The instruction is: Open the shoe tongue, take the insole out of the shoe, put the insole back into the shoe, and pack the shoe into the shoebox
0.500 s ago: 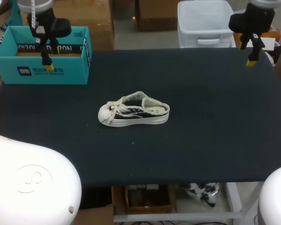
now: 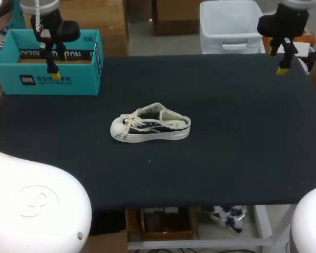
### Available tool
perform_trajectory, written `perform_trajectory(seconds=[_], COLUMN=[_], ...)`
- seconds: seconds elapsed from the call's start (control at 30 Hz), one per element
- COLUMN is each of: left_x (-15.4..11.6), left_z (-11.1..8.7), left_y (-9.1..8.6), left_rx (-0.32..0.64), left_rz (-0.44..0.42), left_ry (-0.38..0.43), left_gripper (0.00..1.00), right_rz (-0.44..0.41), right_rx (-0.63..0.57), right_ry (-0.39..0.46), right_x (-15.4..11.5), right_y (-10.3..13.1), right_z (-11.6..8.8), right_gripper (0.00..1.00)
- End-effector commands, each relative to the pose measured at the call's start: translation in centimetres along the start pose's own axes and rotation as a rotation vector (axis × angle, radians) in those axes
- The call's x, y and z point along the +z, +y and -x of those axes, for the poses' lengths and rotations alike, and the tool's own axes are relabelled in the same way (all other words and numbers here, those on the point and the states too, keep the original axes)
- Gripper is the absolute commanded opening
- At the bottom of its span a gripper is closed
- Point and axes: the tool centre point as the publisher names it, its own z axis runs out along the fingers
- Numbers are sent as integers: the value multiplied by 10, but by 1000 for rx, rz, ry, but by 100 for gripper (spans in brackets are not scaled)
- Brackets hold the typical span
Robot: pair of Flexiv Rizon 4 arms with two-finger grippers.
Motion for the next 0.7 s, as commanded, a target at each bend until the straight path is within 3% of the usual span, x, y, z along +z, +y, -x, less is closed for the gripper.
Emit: perform_trajectory(seconds=[0.03,0.47,0.7], left_x=[0,0,-6], left_z=[-1,-1,-12], left_y=[0,0,-5], left_rx=[0,0,-137], left_rz=[0,0,-42], left_ry=[-2,-2,23], left_gripper=[100,100,100], right_rz=[1,1,95], right_rx=[0,0,-1], right_ry=[0,0,-6], right_x=[0,0,16], right_y=[0,0,24], right_z=[0,0,-10], right_gripper=[100,100,100])
